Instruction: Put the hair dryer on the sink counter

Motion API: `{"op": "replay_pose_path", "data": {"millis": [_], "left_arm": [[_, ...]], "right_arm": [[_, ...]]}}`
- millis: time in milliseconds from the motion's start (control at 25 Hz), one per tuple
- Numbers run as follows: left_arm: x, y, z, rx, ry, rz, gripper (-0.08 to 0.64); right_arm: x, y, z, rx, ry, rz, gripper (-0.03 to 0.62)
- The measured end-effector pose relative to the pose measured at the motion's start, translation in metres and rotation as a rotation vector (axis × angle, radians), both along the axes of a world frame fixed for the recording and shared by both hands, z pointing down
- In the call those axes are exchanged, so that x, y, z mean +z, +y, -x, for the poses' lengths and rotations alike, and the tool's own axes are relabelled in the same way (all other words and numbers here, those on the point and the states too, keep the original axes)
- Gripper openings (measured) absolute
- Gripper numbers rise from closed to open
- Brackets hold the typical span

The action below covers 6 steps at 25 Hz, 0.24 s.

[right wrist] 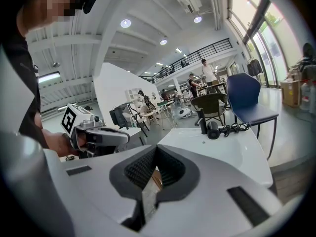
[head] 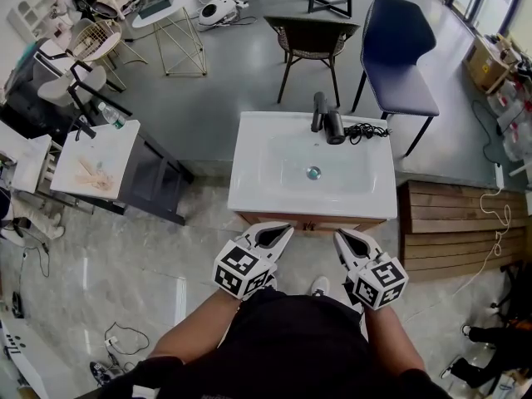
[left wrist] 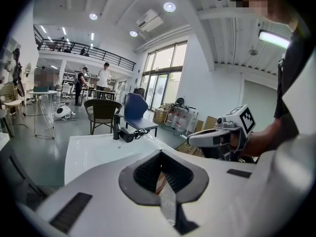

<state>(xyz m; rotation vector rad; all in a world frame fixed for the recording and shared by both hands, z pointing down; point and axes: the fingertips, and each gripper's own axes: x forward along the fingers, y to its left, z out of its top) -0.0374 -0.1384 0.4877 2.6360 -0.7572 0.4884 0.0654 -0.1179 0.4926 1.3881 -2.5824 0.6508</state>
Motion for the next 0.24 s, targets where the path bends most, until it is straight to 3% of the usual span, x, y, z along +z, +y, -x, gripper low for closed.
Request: {"op": "replay_pose_path", "data": {"millis": [240], "left_arm": [[-0.0024, 0.0003, -0.0005, -0.002, 0.004, -0.001, 0.0]], "right_arm": [[-0.0019, 0.0009, 0.0009, -0.006, 0.006, -0.002, 0.003]]}}
